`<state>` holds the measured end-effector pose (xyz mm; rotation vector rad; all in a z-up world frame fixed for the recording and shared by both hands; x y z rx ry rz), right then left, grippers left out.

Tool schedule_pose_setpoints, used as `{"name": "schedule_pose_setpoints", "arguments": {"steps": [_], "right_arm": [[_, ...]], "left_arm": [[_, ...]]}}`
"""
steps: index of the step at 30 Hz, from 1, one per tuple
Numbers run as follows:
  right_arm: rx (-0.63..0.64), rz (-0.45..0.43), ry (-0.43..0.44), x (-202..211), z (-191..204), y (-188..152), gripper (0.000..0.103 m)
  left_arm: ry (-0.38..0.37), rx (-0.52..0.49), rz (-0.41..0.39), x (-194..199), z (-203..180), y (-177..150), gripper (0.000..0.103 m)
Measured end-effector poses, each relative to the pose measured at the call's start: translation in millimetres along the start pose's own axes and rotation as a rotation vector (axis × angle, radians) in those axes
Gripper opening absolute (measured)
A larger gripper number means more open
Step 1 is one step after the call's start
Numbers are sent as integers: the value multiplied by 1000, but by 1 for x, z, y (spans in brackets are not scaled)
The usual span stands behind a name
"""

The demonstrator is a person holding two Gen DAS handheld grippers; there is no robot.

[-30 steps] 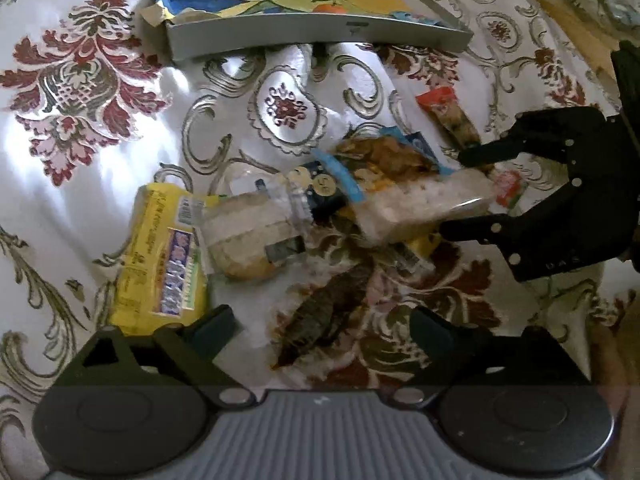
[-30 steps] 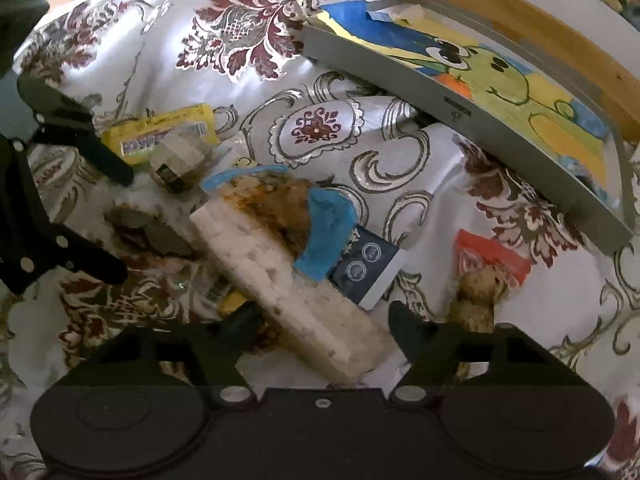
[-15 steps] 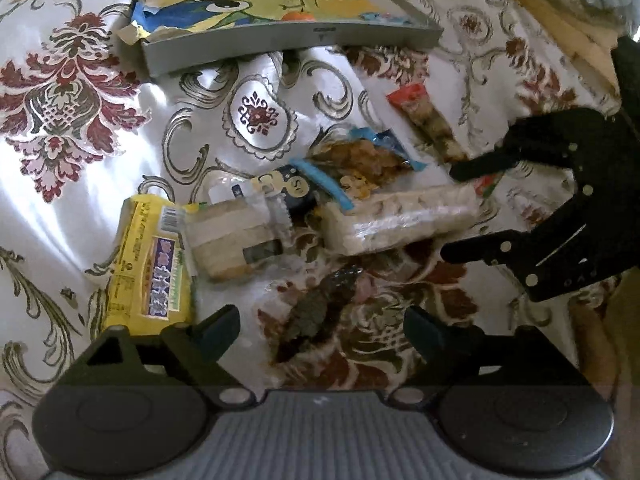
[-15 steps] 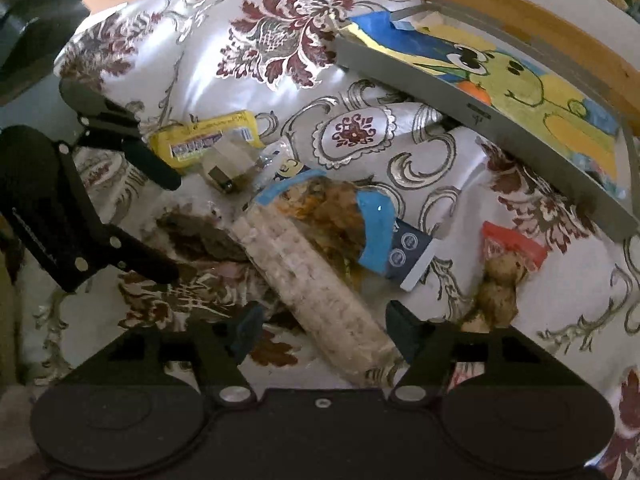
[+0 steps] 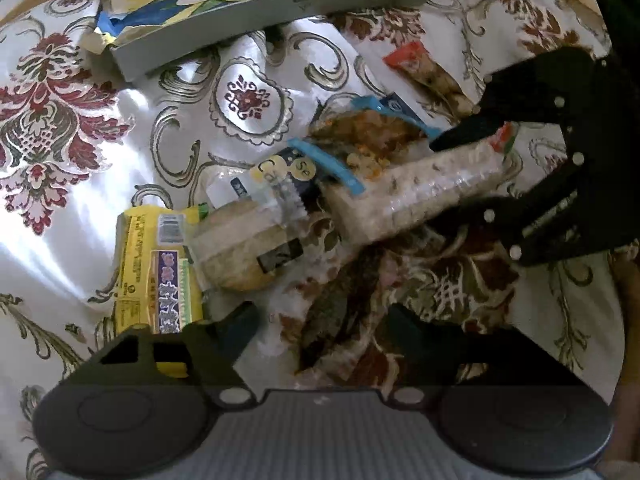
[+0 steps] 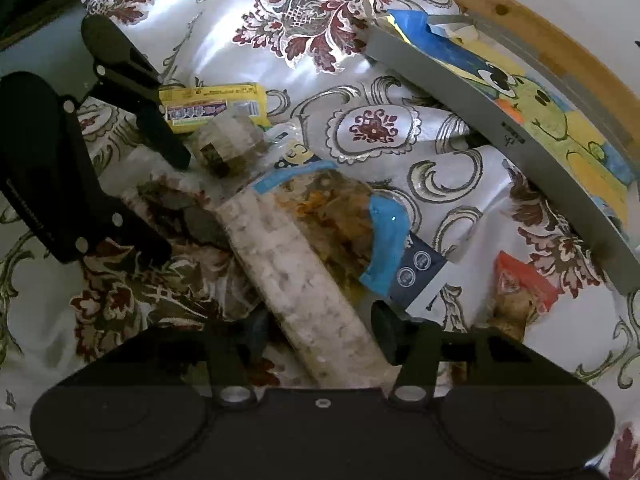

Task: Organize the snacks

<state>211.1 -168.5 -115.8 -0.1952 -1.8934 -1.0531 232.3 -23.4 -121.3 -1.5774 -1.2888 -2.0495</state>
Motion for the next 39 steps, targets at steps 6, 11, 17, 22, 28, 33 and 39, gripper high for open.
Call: {"name": "schedule_pose_setpoints", "arguments": {"steps": [6, 11, 17, 22, 28, 33, 39], "right_arm": [[6, -7, -72, 11, 7, 2, 44], [-135, 10, -54, 24, 3, 4, 40], [-303, 42, -7, 33, 2, -2, 39], [-369, 52, -20, 39, 7, -7, 39], [-440, 58, -49, 47, 12, -13, 39], [-490, 76, -35, 43, 10, -15, 39], [-503, 84, -32, 41, 10, -16, 40]], "left_arm": [[-15, 42, 19, 7, 1, 0, 63], [-119, 226, 22, 16, 14, -1, 63], [-154, 262, 7, 27, 9, -4, 63], [-137, 202, 2, 35, -10, -7, 63], [-87, 133, -9, 37, -23, -8, 63], [-70, 105, -23, 37, -23, -8, 54], [-84, 74, -30, 42, -27, -9, 50]]}}
Point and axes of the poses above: each gripper's, at about its wrist camera, not at the fingertips, and x roughly against the way its jaws point, z to its left, y to its top, the point moved 3 cm from there along -x, roughly the way its jaws point, and after that the axes turned 3 degrees about -z, right-handed, at the moved point
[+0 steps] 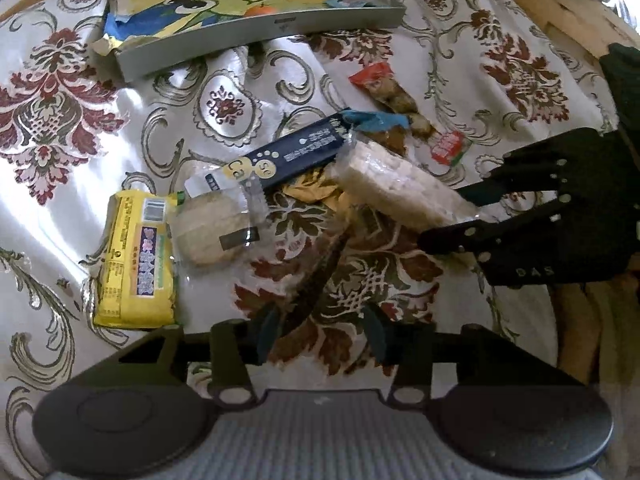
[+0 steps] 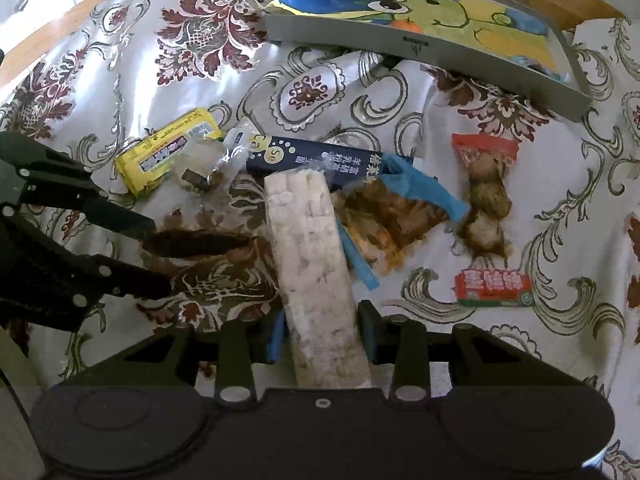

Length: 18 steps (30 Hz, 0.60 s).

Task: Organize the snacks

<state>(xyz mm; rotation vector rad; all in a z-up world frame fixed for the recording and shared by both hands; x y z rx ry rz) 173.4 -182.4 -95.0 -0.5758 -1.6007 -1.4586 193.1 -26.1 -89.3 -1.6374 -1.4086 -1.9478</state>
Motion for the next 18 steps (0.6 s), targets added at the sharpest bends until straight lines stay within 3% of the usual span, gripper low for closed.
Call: {"name": "schedule_pose_setpoints", "arguments": {"steps": [13, 15, 18], "right_arm": [[-7, 15, 2, -2, -1, -2, 44], [-5, 15, 0, -1, 0, -2, 44], [2, 15, -3, -2, 1, -3, 44]], "left_arm": [[-38, -93, 1, -8, -18, -3, 50], [-15, -110, -1, -14, -19, -1, 39], [-12, -52, 17, -20, -13, 0, 34]]}}
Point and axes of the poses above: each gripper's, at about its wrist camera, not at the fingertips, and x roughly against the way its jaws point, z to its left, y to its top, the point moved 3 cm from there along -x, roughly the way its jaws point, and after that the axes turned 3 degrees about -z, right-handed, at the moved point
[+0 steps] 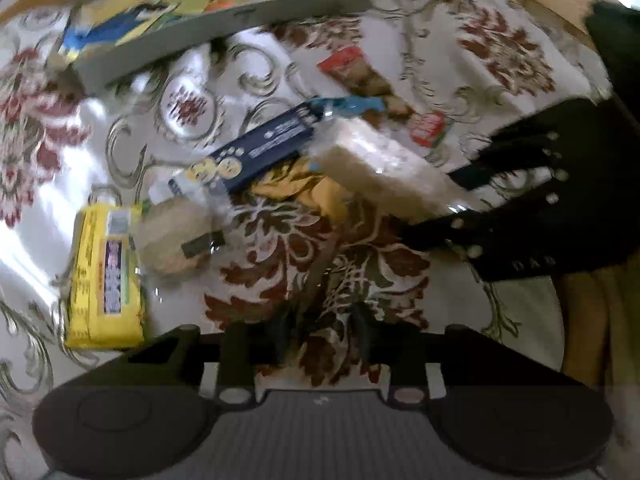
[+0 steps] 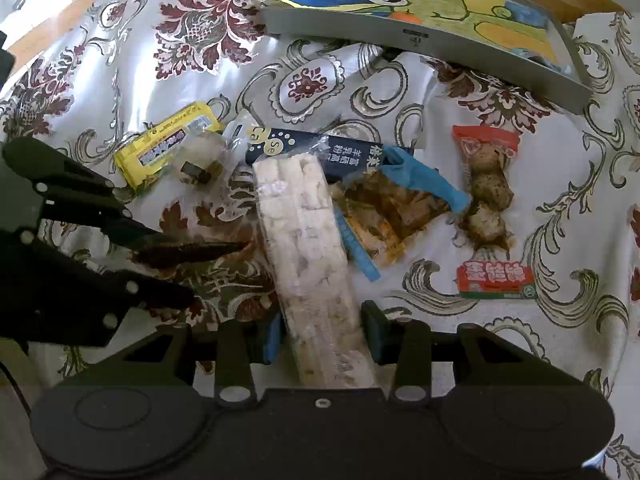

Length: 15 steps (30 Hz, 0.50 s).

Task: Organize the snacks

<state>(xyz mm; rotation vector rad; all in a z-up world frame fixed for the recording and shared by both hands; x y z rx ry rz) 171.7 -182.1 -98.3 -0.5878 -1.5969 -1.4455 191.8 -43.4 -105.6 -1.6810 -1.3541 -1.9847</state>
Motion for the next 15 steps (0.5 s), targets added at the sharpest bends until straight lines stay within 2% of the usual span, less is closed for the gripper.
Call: {"name": "schedule_pose_setpoints", "arguments": {"steps": [9, 12, 15], "right_arm": [[14, -12, -11, -5, 2, 0, 45], [10, -23, -19, -5, 2, 1, 42], [34, -40, -27, -4, 6, 1, 35]], "left_arm": [[2, 166, 0, 1, 19, 2, 32], [26, 174, -9, 2, 19, 3, 23], [31, 176, -18, 7, 15, 4, 18]]}}
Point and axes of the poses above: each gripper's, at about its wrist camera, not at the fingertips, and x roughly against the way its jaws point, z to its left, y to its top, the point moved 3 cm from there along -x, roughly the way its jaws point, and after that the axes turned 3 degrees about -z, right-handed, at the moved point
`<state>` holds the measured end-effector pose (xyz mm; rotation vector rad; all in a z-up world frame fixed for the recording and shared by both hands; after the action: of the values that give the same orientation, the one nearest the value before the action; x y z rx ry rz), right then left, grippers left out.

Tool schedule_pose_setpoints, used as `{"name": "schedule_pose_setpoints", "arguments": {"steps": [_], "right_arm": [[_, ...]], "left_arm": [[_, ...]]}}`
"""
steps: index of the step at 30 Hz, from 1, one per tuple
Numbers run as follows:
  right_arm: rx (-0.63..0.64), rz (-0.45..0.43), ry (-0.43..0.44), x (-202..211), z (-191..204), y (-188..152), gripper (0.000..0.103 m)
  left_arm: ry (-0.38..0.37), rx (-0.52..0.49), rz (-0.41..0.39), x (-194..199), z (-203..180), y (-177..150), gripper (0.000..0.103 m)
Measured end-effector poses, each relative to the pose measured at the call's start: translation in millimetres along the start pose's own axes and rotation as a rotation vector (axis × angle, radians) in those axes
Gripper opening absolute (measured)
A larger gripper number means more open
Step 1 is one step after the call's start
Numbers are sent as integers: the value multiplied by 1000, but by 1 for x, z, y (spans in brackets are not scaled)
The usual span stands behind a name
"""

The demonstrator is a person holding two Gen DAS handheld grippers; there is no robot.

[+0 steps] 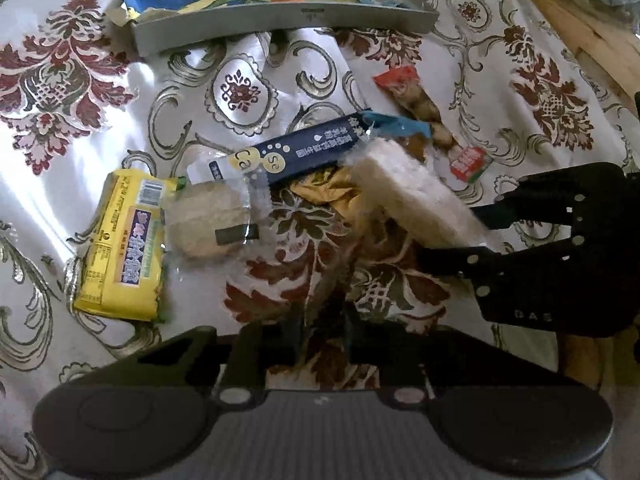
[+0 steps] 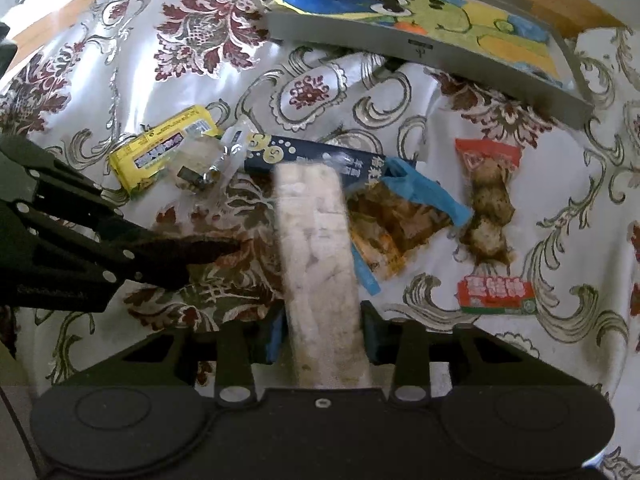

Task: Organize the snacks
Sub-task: 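Lift both held snacks and carry them toward the grey tray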

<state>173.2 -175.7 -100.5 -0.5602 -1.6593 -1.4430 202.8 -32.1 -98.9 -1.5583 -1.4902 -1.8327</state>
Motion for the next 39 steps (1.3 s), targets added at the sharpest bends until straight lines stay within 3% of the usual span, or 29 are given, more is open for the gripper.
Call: {"name": "schedule_pose_setpoints", "arguments": {"steps": [9, 25, 32, 39], "right_arm": [[51, -56, -27, 7, 5, 2, 35], [133, -253, -139, 34, 7, 11, 34], [133, -324, -162, 44, 7, 19, 34], [125, -415, -180, 56, 2, 34, 34]], "left_arm": [[10, 21, -42, 13, -10, -1, 15], [46, 73, -231, 41, -20, -3, 13], [83, 91, -330, 50, -17, 7, 13], [68, 170, -420, 52, -9, 38, 13]]}}
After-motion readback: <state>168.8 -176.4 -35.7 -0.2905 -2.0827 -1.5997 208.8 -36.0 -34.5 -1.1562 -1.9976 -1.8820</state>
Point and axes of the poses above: each gripper's, at about its wrist camera, not at the fingertips, and x roughly against the way its jaws point, z to its left, y to its top, the point moved 3 cm from there along -x, roughly the way its jaws point, and after that the axes turned 3 degrees about -z, right-handed, at the moved point
